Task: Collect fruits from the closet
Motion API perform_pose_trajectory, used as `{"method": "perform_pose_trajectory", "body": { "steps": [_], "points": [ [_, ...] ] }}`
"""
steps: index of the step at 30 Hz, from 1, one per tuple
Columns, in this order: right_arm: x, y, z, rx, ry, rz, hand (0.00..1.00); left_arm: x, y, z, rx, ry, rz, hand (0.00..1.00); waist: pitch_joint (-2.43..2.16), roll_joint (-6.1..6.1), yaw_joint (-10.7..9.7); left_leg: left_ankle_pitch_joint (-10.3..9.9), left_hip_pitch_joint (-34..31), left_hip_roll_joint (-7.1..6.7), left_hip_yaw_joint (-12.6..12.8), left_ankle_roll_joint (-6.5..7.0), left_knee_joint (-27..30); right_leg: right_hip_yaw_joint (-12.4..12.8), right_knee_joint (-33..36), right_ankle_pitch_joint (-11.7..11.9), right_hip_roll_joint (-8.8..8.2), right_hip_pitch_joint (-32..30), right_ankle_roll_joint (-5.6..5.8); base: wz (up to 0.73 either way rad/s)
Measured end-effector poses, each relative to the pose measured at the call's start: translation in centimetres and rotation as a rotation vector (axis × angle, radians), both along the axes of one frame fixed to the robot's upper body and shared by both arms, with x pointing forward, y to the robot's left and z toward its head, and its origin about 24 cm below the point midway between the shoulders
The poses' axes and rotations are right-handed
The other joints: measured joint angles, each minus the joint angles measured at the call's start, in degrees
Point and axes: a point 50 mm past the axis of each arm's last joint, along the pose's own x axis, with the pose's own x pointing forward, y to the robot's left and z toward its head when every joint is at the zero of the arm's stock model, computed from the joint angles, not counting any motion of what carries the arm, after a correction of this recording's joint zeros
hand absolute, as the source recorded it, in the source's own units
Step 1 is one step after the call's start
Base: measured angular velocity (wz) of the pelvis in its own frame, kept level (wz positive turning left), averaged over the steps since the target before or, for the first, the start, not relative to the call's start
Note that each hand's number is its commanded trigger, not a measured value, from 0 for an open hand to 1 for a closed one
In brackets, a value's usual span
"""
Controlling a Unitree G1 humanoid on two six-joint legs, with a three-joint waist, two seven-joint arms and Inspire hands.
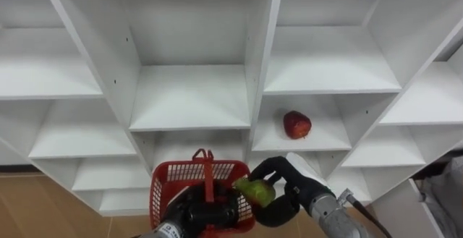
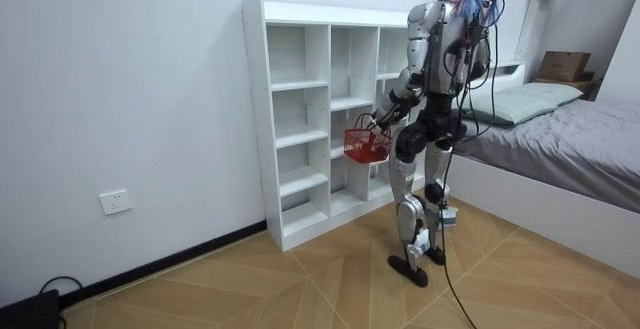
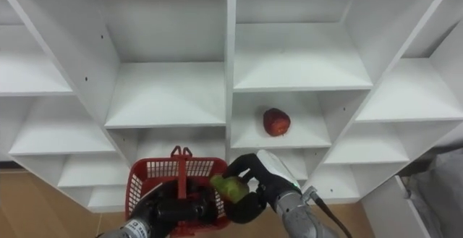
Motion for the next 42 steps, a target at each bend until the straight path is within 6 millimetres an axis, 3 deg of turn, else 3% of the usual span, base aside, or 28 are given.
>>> {"method": "perform_pose_trajectory", "body": {
  "steps": [20,27,42],
  "points": [
    [0.3,0.7,-0.7,-0.032,0.002,0.005,1.0,-0.8,0.0,-0.4,0.007,0.024,-0.014,1.0,0.17,-0.57,0.5,0.0,0.0,-0.02,-0.4,0.0,0.1,-0.4,0.0,0.0,-0.13,0.5,-0.01,0.0],
    [0.9,1.1,-0.4,-0.034,-0.023,0.026,1.0,-1.2,0.1,-0.5,0.012,0.034,-0.02,1.0,0.51,-1.17,0.5,0.0,0.0,-0.06,-0.8,0.0,0.5,-0.9,-0.1,0.0,-0.24,0.9,-0.01,0.04],
    [1.4,1.5,0.0,-0.034,-0.04,0.05,1.0,-1.9,-0.1,-1.2,0.019,0.071,-0.035,1.0,0.41,-1.18,1.1,0.0,0.0,-0.19,-2.1,0.0,0.8,-2.3,-0.9,0.0,-0.5,2.0,0.01,0.04]
  ]
}}
